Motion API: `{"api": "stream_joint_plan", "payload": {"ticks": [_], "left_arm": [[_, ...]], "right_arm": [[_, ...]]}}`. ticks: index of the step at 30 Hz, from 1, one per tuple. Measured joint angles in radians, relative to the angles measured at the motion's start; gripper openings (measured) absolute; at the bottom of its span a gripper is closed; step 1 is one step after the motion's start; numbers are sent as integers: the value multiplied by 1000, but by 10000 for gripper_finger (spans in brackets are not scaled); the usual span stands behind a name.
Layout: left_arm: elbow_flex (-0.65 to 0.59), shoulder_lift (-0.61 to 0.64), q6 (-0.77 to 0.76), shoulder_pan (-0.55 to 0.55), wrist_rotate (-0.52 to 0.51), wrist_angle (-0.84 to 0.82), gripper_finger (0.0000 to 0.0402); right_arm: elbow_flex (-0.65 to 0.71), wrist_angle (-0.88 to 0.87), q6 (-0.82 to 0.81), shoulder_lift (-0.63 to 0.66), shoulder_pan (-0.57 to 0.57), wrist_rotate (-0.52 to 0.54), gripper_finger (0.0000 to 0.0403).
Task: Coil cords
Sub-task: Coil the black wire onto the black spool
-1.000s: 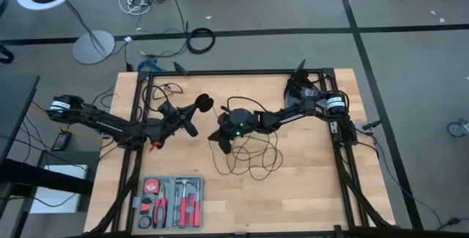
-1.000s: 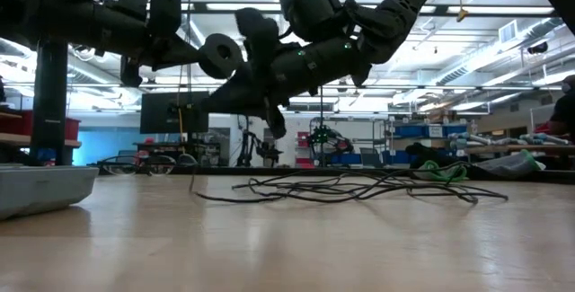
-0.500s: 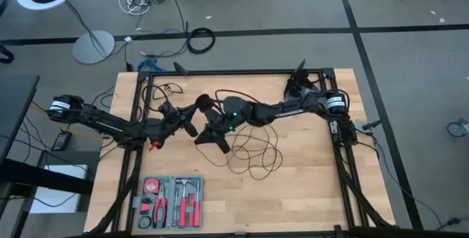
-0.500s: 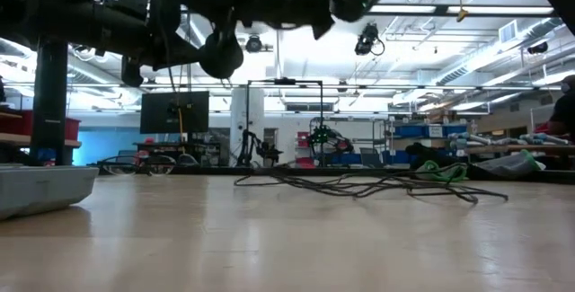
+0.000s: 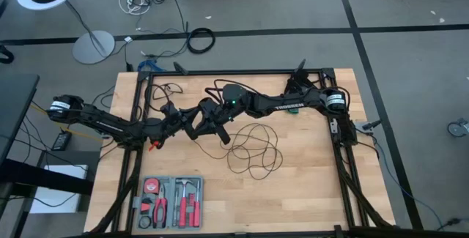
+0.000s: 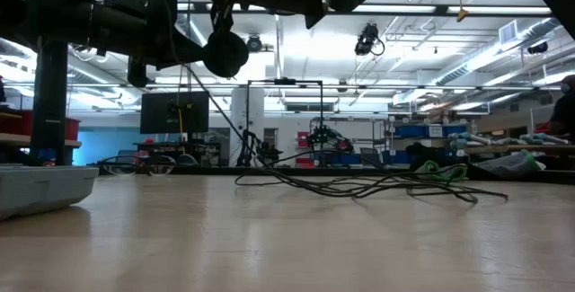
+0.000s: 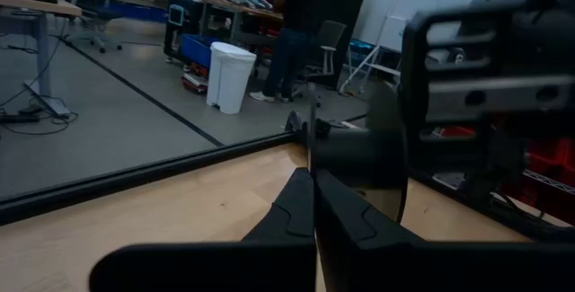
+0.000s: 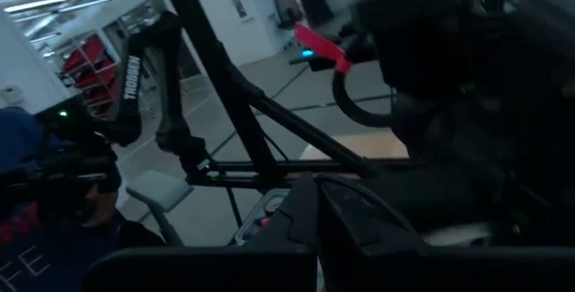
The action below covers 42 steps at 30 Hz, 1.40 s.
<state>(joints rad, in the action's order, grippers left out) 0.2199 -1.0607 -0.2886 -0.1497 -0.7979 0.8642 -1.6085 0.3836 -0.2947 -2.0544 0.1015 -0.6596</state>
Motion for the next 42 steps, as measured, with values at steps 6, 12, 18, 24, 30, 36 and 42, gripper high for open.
{"api": "stream_joint_plan", "payload": {"ticks": [6,12,18,24,30,36,42], "left_arm": [[0,0,0,0,3,-6,0],[0,0,0,0,7,-5,0],[0,0,-1,0,29,9,0],[0,0,-4,0,52,14,0],[0,0,-2,0,31,62,0],[0,0,21,0,139,136,0],[0,0,-2,0,208,160,0]], "right_arm": [[0,80,-18,0,12,-99,0],[0,187,-16,0,19,-115,0],[0,228,74,0,22,-4,0],[0,229,160,-4,5,94,0],[0,247,210,-5,-15,136,0],[0,244,245,-5,-21,180,0],[0,243,265,-5,-21,229,0]]}}
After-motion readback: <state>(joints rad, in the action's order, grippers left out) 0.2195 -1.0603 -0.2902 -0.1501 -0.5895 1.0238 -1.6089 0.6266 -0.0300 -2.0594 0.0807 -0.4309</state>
